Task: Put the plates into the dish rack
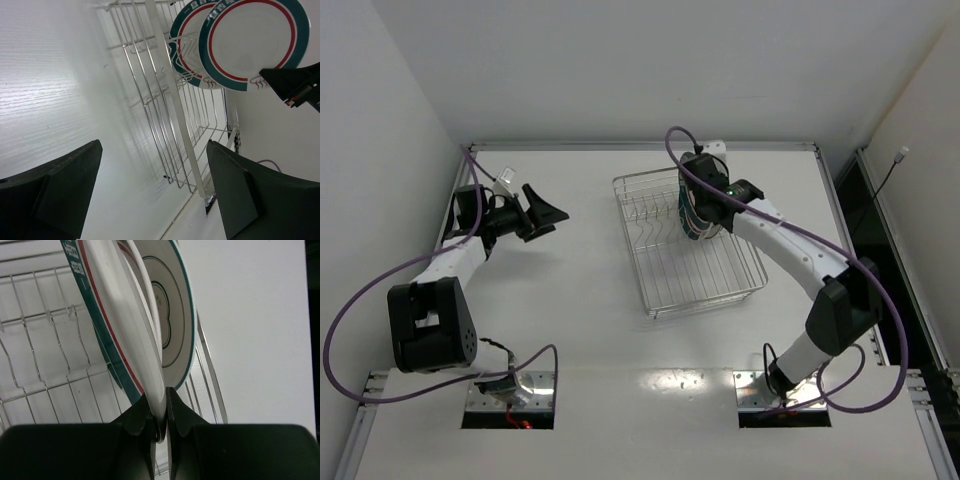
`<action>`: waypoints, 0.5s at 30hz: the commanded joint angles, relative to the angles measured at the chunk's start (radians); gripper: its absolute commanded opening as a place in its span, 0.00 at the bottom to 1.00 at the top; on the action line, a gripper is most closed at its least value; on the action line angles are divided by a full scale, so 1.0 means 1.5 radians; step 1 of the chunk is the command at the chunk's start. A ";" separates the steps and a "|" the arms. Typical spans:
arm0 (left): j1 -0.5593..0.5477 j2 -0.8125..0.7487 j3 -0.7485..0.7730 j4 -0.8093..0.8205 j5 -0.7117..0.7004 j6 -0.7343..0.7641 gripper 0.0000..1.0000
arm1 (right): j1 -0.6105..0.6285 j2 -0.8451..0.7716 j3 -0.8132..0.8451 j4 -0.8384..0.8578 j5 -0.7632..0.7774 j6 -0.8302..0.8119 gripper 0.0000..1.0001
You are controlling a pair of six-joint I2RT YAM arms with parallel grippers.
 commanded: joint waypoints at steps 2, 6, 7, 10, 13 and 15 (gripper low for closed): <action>-0.001 0.005 0.024 0.007 0.004 0.012 0.83 | 0.011 0.045 0.031 0.013 0.070 0.003 0.00; -0.001 0.012 0.024 0.007 0.004 0.012 0.83 | 0.011 0.080 0.052 -0.010 0.035 0.022 0.00; -0.001 0.012 0.030 0.007 0.004 0.012 0.83 | 0.011 0.080 0.052 -0.004 0.022 0.022 0.02; -0.001 0.018 0.030 0.007 0.004 0.012 0.83 | 0.011 0.080 0.040 0.012 -0.013 0.022 0.09; -0.001 0.018 0.030 0.007 0.004 0.012 0.83 | 0.011 0.067 0.040 0.012 -0.030 0.016 0.15; -0.001 0.024 0.030 0.001 0.004 0.012 0.83 | 0.011 0.058 0.040 0.006 -0.030 0.016 0.23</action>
